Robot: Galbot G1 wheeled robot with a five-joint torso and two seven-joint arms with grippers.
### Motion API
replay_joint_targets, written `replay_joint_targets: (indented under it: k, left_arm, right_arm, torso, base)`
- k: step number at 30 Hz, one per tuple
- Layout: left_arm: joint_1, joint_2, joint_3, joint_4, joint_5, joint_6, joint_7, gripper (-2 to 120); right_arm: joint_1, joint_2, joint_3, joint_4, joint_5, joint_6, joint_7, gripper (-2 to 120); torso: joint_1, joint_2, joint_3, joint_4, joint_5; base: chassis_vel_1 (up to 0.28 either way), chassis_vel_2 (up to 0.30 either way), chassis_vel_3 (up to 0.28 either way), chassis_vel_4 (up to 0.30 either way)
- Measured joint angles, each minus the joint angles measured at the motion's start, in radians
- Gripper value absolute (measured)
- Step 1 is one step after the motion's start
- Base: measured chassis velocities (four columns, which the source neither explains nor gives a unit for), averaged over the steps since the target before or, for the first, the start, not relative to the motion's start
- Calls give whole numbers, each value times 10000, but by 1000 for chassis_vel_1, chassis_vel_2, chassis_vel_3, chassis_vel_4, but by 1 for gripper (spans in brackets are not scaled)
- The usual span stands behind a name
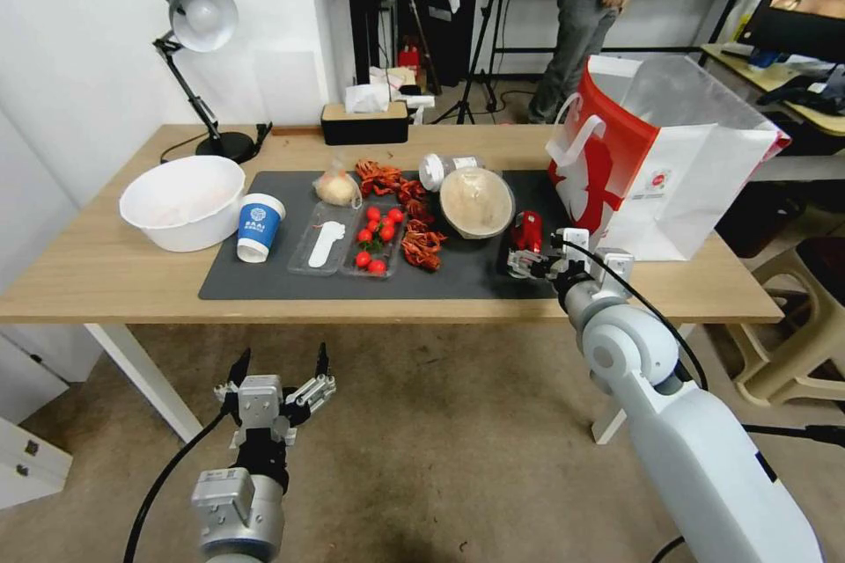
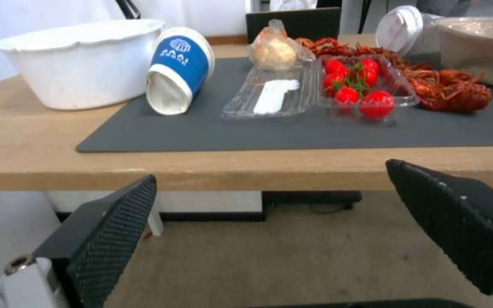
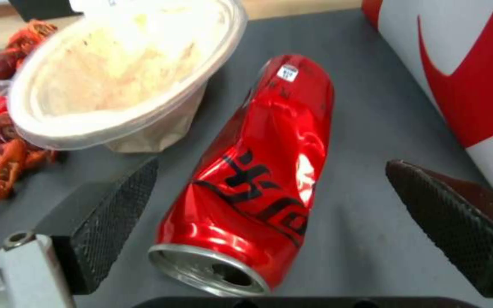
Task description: Pick up the trash from the table and place it into the takeout bag.
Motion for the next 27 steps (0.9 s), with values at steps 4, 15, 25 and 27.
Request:
replay_joint_targets:
  k: [4, 15, 25, 27]
  left_arm:
    - [9, -1, -10, 10, -6, -7, -50, 100]
    - [-35, -12, -12, 74, -6, -36, -69, 100]
    - [-40, -22, -3, 91, 20, -67, -85, 100]
    - [-36, -22, -3, 91, 23, -69, -92, 100]
  right_arm:
    - [137, 125, -174, -158, -1, -87, 124, 100]
    - [349, 264, -354, -404, 29, -273, 354, 99]
    - [269, 233, -288, -445, 58, -383, 374, 73]
    - [210, 214, -254, -440, 45, -419, 372, 65]
  torso:
    - [0, 0, 0, 1, 0]
    - [0, 2, 0, 1, 0]
    - [0, 2, 0, 1, -1]
    - [0, 2, 0, 0, 1]
  base:
    - [0, 0, 0, 0]
    - [0, 0, 0, 0]
    - [0, 0, 0, 0]
    - [0, 0, 0, 0]
